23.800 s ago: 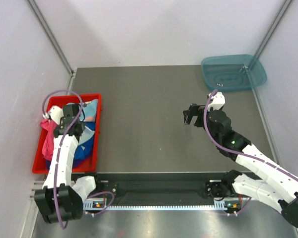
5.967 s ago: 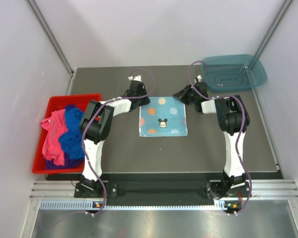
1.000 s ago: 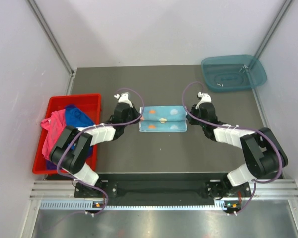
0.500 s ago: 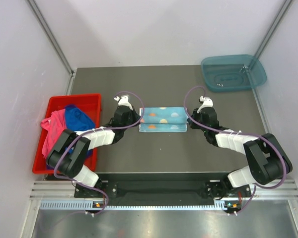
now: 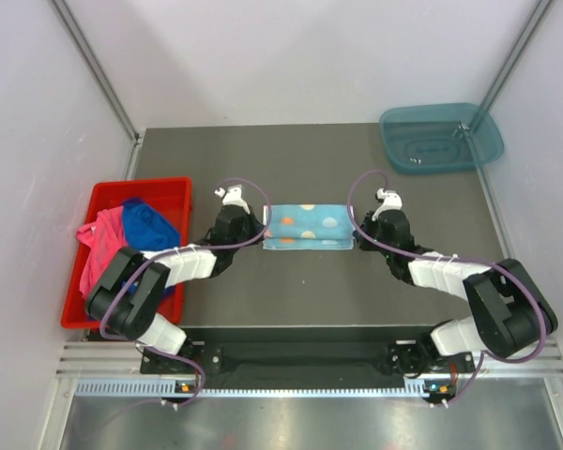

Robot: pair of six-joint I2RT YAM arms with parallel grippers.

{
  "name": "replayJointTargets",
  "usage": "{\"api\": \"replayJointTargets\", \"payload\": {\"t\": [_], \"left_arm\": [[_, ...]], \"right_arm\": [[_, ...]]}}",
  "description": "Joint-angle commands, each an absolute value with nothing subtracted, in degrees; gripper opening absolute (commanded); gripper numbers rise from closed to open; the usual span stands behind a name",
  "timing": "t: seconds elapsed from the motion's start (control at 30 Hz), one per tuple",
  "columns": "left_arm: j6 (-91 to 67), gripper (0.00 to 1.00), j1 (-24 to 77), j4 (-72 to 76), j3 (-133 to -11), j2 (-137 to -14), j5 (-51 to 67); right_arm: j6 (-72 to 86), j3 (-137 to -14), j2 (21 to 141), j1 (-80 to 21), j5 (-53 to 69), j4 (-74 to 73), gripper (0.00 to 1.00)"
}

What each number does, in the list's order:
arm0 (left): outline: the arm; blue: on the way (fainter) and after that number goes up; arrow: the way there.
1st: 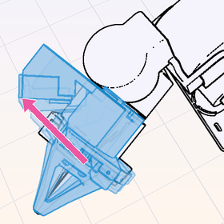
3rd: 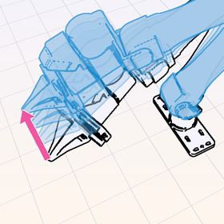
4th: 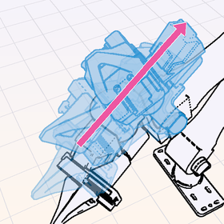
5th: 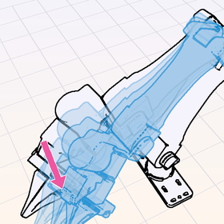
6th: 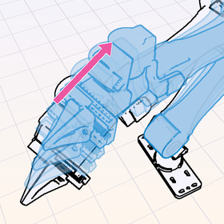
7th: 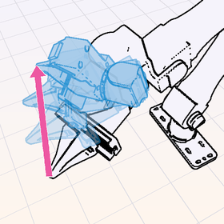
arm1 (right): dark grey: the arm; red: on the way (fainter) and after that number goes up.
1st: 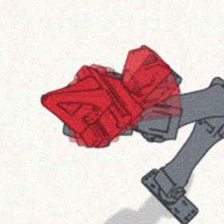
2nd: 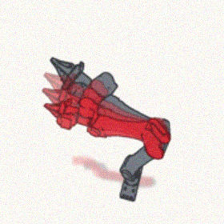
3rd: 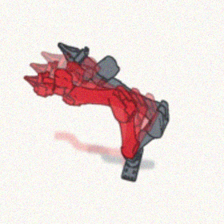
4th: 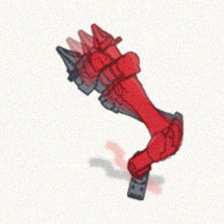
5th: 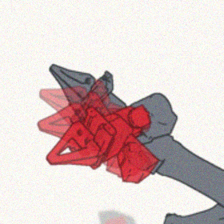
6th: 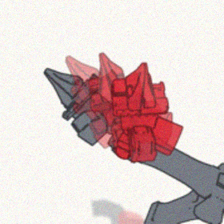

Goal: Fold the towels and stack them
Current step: Fold the towel

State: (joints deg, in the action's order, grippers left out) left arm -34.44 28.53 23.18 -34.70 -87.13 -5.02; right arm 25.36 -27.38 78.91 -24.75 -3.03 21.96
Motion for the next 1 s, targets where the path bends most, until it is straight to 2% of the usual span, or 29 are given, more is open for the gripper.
{"api": "replayJointTargets", "payload": {"t": [0.0, 0.07, 0.1, 0.23, 0.33, 0.6, 0.8, 0.97], "left_arm": [[-34.9, 0.00, 29.0, 25.7, -33.6, -85.1, -5.4], [-35.1, 0.02, 29.2, 25.7, -33.2, -85.1, -5.2], [-35.2, 0.06, 29.2, 25.6, -33.0, -85.0, -4.8], [-35.5, 0.27, 29.6, 24.9, -31.1, -82.3, -4.7], [-35.2, 0.33, 29.7, 22.1, -30.6, -78.2, -5.6], [-34.5, 0.28, 30.1, 10.6, -36.6, -71.4, -5.4], [-33.4, 0.24, 31.7, 10.0, -45.8, -84.0, -5.8], [-34.6, 0.21, 32.0, 12.5, -47.8, -91.4, -3.6]], "right_arm": [[26.2, -26.7, 77.9, -25.5, -4.1, 24.9, 0.00], [26.4, -26.5, 77.7, -25.5, -4.1, 24.7, 0.04], [26.5, -26.5, 77.4, -25.5, -4.1, 24.6, 0.09], [27.3, -25.8, 75.2, -25.5, -4.7, 23.0, 0.23], [28.9, -25.4, 72.7, -25.6, -4.6, 21.4, 0.30], [30.8, -32.1, 69.6, -29.5, -9.2, 10.6, 0.31], [31.3, -40.2, 79.8, -31.9, -10.2, 10.8, 0.29], [32.8, -41.4, 86.9, -31.9, -8.2, 14.3, 0.26]]}}
